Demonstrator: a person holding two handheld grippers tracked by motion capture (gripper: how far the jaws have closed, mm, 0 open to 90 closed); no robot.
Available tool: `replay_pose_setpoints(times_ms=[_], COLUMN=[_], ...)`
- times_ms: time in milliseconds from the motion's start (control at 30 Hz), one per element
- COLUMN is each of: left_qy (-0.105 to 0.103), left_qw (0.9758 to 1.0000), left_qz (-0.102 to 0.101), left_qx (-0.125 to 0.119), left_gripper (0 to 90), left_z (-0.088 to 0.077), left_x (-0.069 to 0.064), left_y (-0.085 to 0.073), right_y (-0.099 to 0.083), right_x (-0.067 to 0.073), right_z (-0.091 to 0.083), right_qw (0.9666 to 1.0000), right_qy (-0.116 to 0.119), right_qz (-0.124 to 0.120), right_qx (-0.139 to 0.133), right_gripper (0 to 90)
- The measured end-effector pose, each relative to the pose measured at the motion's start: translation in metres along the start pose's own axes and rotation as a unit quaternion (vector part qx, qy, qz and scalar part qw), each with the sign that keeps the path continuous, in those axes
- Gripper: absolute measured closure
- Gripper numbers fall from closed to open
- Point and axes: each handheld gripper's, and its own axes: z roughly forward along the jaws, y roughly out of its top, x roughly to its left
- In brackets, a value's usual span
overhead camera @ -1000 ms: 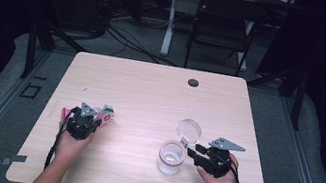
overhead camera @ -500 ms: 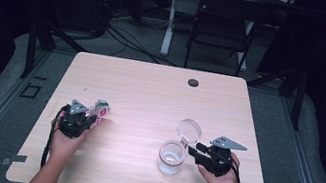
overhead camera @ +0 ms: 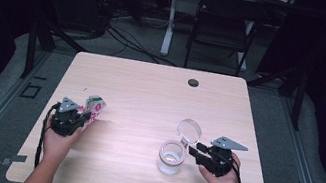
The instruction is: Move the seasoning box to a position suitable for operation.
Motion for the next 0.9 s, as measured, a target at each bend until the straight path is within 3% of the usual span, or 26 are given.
replay_pose_setpoints(times_ms=[400,600,900], left_qy=[0.010,0.014,0.033], left_qw=[0.9998,0.9993,0.9981], left_qz=[0.000,-0.010,-0.007], left_qx=[-0.019,-0.033,-0.052], left_gripper=[90.0,90.0,90.0], left_z=[-0.012,-0.022,-0.037], left_x=[0.006,0.013,0.021], left_y=[0.007,0.010,0.016], right_y=[0.001,0.001,0.002], right_x=[0.001,0.001,0.002], right_z=[-0.003,-0.004,-0.007], right_qw=[0.9999,0.9998,0.9998], right_qy=[-0.002,-0.001,-0.006], right_qz=[-0.006,-0.004,-0.004], right_qx=[-0.011,-0.018,-0.021], right_gripper=[60.8,59.4,59.0])
